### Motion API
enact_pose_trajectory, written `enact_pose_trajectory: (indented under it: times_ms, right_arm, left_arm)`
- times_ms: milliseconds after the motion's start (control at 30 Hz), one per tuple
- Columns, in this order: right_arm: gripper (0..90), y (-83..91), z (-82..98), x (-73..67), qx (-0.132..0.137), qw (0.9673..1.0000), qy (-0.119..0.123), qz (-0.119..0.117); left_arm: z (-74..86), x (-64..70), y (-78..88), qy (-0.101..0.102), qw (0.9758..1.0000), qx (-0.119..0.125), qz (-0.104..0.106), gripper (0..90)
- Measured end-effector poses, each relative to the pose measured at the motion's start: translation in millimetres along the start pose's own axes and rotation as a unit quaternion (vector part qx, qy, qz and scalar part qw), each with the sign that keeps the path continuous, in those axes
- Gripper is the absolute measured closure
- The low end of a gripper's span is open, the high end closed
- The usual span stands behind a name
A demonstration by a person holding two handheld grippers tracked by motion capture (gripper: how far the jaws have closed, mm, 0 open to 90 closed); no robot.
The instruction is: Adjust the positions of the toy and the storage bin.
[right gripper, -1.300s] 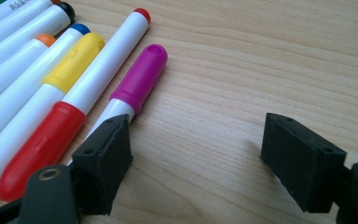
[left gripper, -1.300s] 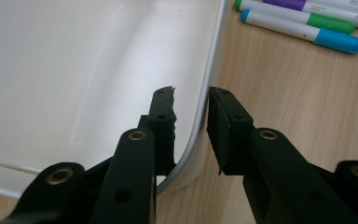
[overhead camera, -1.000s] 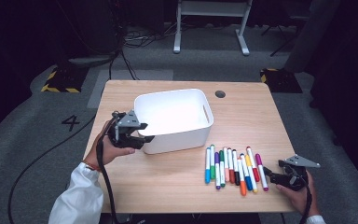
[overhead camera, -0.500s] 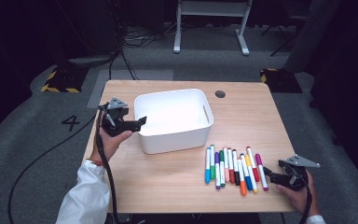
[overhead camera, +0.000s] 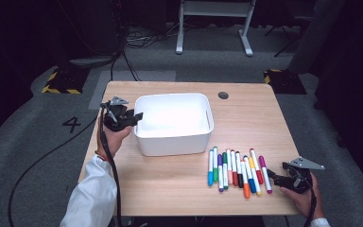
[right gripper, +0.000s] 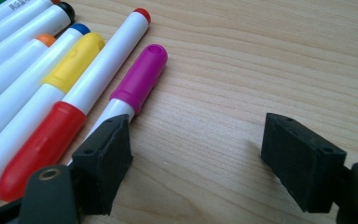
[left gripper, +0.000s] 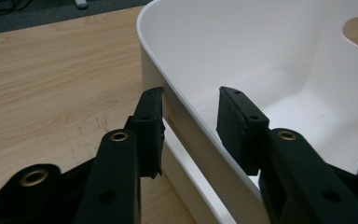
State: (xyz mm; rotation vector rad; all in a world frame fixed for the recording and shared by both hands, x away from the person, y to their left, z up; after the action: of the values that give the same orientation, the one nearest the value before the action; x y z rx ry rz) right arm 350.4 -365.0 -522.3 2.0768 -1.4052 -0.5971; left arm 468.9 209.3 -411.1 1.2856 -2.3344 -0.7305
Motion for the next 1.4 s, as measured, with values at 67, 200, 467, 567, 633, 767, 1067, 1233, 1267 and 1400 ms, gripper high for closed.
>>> enact_pose_trajectory:
  times_ms: [67, 200, 467, 567, 633, 767, 1067, 1233, 1267, 1400]
  right_arm:
    - [24.2, 0.0, 0.0, 0.0, 0.0, 1.0, 0.0, 0.0]
    - [24.2, 0.0, 0.0, 0.0, 0.0, 1.0, 0.0, 0.0]
    - [24.2, 0.0, 0.0, 0.0, 0.0, 1.0, 0.0, 0.0]
    - [24.2, 0.0, 0.0, 0.0, 0.0, 1.0, 0.0, 0.0]
    - [24.2, 0.0, 0.0, 0.0, 0.0, 1.0, 0.0, 0.0]
    - [24.2, 0.0, 0.0, 0.1, 0.0, 1.0, 0.0, 0.0]
    - [23.9, -0.8, -0.6, 1.1, 0.0, 1.0, -0.002, 0.008]
    - [24.1, -0.8, -0.8, 1.3, 0.0, 1.0, -0.003, 0.006]
    - [24.2, -0.9, -0.8, 1.5, 0.0, 1.0, -0.002, 0.005]
    - [24.3, -1.0, -1.0, 1.7, 0.001, 1.0, -0.003, 0.006]
  left_arm:
    - [1.0, -1.4, 1.4, -0.004, 1.0, -0.002, -0.001, 65.0]
    - [9.4, -11.0, 10.2, -0.004, 0.9999, 0.006, 0.011, 69.3]
    - [22.3, -7.9, 23.7, -0.01, 0.9992, 0.019, 0.034, 72.1]
    - [26.8, -3.0, 28.4, -0.009, 0.999, 0.02, 0.04, 71.9]
    - [28.5, -1.1, 29.6, -0.005, 0.9988, 0.024, 0.041, 71.9]
    - [35.7, 7.5, 35.8, 0.001, 0.9988, 0.034, 0.036, 71.6]
    - [41.6, 32.9, 38.9, -0.006, 0.9986, 0.041, 0.033, 69.8]
    - [40.0, 49.6, 36.3, -0.01, 0.9983, 0.04, 0.041, 68.9]
    - [39.5, 53.2, 36.3, -0.014, 0.9984, 0.037, 0.039, 68.2]
    - [38.3, 63.0, 36.9, -0.006, 0.9984, 0.043, 0.035, 66.7]
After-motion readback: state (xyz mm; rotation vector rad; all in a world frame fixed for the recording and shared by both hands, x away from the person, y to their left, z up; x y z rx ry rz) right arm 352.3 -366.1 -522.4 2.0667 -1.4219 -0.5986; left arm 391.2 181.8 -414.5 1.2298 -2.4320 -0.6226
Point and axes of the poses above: each handheld gripper's, and its own axes: y roughly backward along the jaws, z roughly out of its underside, x roughly to its right, the point moved 3 cm from there along -y, roughly forward along the jaws, and after that the axes turned 4 degrees about -y, right-handed, at the moved point
